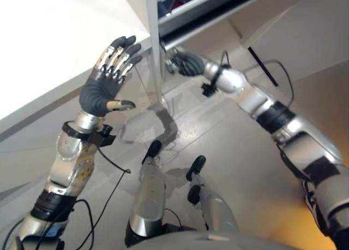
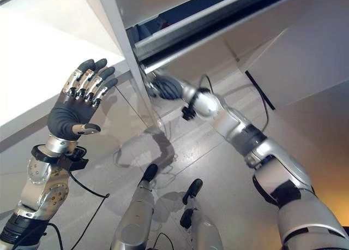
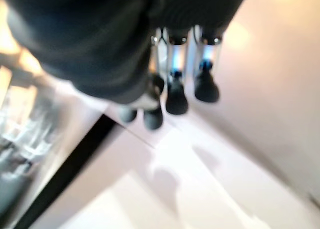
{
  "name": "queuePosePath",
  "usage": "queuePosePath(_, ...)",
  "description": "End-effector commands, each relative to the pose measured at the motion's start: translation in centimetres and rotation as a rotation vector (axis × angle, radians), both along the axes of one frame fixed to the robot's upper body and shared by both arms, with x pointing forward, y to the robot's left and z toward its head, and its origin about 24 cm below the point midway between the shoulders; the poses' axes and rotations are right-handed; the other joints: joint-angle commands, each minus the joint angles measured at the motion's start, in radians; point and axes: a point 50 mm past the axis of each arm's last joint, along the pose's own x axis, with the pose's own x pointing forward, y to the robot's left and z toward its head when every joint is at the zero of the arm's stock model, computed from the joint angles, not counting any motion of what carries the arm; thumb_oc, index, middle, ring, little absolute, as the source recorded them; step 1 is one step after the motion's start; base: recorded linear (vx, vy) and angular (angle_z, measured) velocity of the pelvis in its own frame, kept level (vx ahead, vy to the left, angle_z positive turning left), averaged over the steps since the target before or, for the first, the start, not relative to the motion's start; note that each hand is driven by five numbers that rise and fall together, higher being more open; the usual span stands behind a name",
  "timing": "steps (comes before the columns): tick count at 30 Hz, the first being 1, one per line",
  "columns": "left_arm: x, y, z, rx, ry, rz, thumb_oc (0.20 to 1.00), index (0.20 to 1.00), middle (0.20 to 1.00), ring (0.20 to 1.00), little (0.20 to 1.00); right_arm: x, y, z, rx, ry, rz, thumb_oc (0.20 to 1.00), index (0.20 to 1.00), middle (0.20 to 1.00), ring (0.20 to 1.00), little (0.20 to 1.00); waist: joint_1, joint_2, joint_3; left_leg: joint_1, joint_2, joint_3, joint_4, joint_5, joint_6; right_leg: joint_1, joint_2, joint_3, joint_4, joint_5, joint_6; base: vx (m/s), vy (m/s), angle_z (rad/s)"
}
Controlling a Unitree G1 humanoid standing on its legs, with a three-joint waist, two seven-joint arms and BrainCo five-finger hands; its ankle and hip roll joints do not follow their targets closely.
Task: Take the drinks into the refrigerator
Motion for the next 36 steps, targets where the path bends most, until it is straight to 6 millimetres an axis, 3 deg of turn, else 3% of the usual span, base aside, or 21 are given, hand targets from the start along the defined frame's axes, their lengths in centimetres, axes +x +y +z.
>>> queuePosePath(1, -1.6, -0.8, 1.7, -0.039, -0.115, -0.067, 1.000, 1.000, 1.000, 1.000, 1.000, -2.0, 2.1, 4.6, 0.190, -0.115, 0.129, 0.200, 0.200, 0.200, 0.200, 0.200, 0.014, -0.007, -0.044, 0.047, -0.129, 0.054, -0.039, -0.024, 0.166, 0.059, -0.033, 0.029, 0.152, -0.173, 0.047, -0.01, 0.022, -0.03)
queuePosePath(3, -1.7, -0.8, 1.7, -0.037, -0.118, -0.064, 1.000, 1.000, 1.000, 1.000, 1.000, -2.1, 2.1, 4.4, 0.191, -0.106, 0.133, 0.200, 0.200, 0.200, 0.200, 0.200, 0.013, -0.007, -0.042, 0.047, -0.128, 0.057, -0.038, -0.024, 0.167, 0.058, -0.033, 0.034, 0.153, -0.173, 0.047, -0.01, 0.026, -0.09)
queuePosePath(8, -1.8, -0.5, 1.6, -0.014, -0.125, -0.013, 1.000, 1.000, 1.000, 1.000, 1.000, -0.7, -0.3, -0.8, 0.159, 0.057, 0.043, 0.200, 0.200, 0.200, 0.200, 0.200, -0.018, 0.003, -0.035, 0.049, -0.123, 0.074, -0.038, -0.024, 0.168, 0.053, -0.033, 0.044, 0.160, -0.174, 0.047, -0.03, 0.042, -0.08)
queuePosePath(11, -2.1, -0.3, 1.4, -0.012, -0.127, 0.017, 1.000, 1.000, 1.000, 1.000, 1.000, -0.5, -3.1, -4.8, 0.204, 0.183, -0.038, 0.200, 0.200, 0.200, 0.200, 0.200, -0.040, 0.009, -0.026, 0.050, -0.120, 0.083, -0.035, -0.029, 0.168, 0.051, -0.034, 0.053, 0.165, -0.177, 0.048, -0.03, 0.036, -0.04)
queuePosePath(14, -2.1, -0.2, 1.2, -0.003, -0.129, 0.040, 1.000, 1.000, 1.000, 1.000, 1.000, -0.7, -4.5, -6.5, 0.221, 0.230, -0.074, 0.200, 0.200, 0.200, 0.200, 0.200, -0.057, 0.011, -0.028, 0.046, -0.119, 0.086, -0.039, -0.022, 0.167, 0.045, -0.034, 0.053, 0.161, -0.170, 0.050, -0.03, 0.028, -0.07)
queuePosePath(15, -2.3, 0.2, 1.1, 0.005, -0.134, 0.065, 1.000, 1.000, 1.000, 1.000, 1.000, -1.2, -6.3, -8.6, 0.253, 0.291, -0.118, 0.200, 0.200, 0.200, 0.200, 0.200, -0.077, 0.011, -0.025, 0.046, -0.118, 0.090, -0.040, -0.023, 0.168, 0.041, -0.036, 0.058, 0.164, -0.170, 0.050, -0.02, 0.027, -0.07)
queuePosePath(18, -2.4, 0.4, 0.8, 0.019, -0.138, 0.093, 1.000, 1.000, 1.000, 1.000, 1.000, -2.3, -8.8, -11.4, 0.297, 0.364, -0.196, 0.200, 0.200, 0.200, 0.200, 0.200, -0.105, 0.011, -0.027, 0.044, -0.115, 0.101, -0.036, -0.026, 0.169, 0.037, -0.037, 0.065, 0.169, -0.169, 0.052, -0.02, 0.030, -0.10)
queuePosePath(20, -2.4, 0.4, 0.7, 0.023, -0.135, 0.104, 1.000, 1.000, 1.000, 1.000, 1.000, -2.5, -9.4, -12.4, 0.305, 0.393, -0.218, 0.200, 0.200, 0.200, 0.200, 0.200, -0.114, 0.010, -0.028, 0.044, -0.115, 0.103, -0.034, -0.027, 0.169, 0.036, -0.036, 0.068, 0.170, -0.169, 0.052, -0.01, 0.023, -0.09)
queuePosePath(23, -2.5, 0.9, 0.6, 0.050, -0.138, 0.138, 1.000, 1.000, 1.000, 1.000, 1.000, -4.5, -14.3, -17.7, 0.332, 0.536, -0.424, 0.200, 0.200, 0.200, 0.200, 0.200, -0.160, 0.005, -0.042, 0.051, -0.111, 0.118, -0.030, -0.034, 0.170, 0.037, -0.035, 0.082, 0.174, -0.170, 0.053, -0.01, 0.018, -0.15)
queuePosePath(25, -2.5, 1.0, 0.6, 0.055, -0.140, 0.144, 1.000, 1.000, 1.000, 1.000, 1.000, -5.1, -15.5, -19.0, 0.336, 0.569, -0.482, 0.200, 0.200, 0.200, 0.200, 0.200, -0.168, 0.004, -0.044, 0.057, -0.109, 0.123, -0.027, -0.041, 0.169, 0.041, -0.034, 0.086, 0.177, -0.174, 0.052, -0.01, 0.001, -0.10)
queuePosePath(26, -2.5, 1.1, 0.6, 0.056, -0.139, 0.145, 1.000, 1.000, 1.000, 1.000, 1.000, -5.4, -16.0, -19.5, 0.340, 0.586, -0.505, 0.426, 0.426, 0.426, 0.426, 0.426, -0.175, 0.003, -0.049, 0.054, -0.110, 0.122, -0.027, -0.037, 0.169, 0.039, -0.034, 0.087, 0.173, -0.170, 0.052, -0.01, 0.007, -0.08)
queuePosePath(27, -2.5, 1.2, 0.5, 0.055, -0.139, 0.154, 1.000, 1.000, 1.000, 1.000, 1.000, -5.9, -17.0, -20.4, 0.347, 0.604, -0.559, 1.000, 1.000, 1.000, 1.000, 1.000, -0.187, 0.002, -0.053, 0.056, -0.109, 0.126, -0.026, -0.038, 0.168, 0.039, -0.034, 0.089, 0.172, -0.170, 0.052, -0.02, 0.012, -0.11)
queuePosePath(29, -2.5, 1.4, 0.5, 0.062, -0.138, 0.162, 1.000, 1.000, 1.000, 1.000, 1.000, -7.7, -18.9, -22.7, 0.378, 0.686, -0.650, 1.000, 1.000, 1.000, 1.000, 1.000, -0.212, 0.000, -0.067, 0.064, -0.105, 0.134, -0.025, -0.041, 0.166, 0.044, -0.030, 0.100, 0.169, -0.170, 0.051, -0.01, 0.006, -0.13)
queuePosePath(36, -2.0, 1.9, -1.4, 0.072, -0.055, 0.212, 1.000, 1.000, 1.000, 1.000, 1.000, -10.7, -21.2, -25.4, 0.435, 0.780, -0.761, 1.000, 1.000, 1.000, 1.000, 1.000, -0.254, 0.005, -0.098, 0.096, -0.100, 0.149, -0.029, -0.046, 0.163, 0.071, -0.021, 0.115, 0.156, -0.167, 0.049, -0.01, 0.005, -0.12)
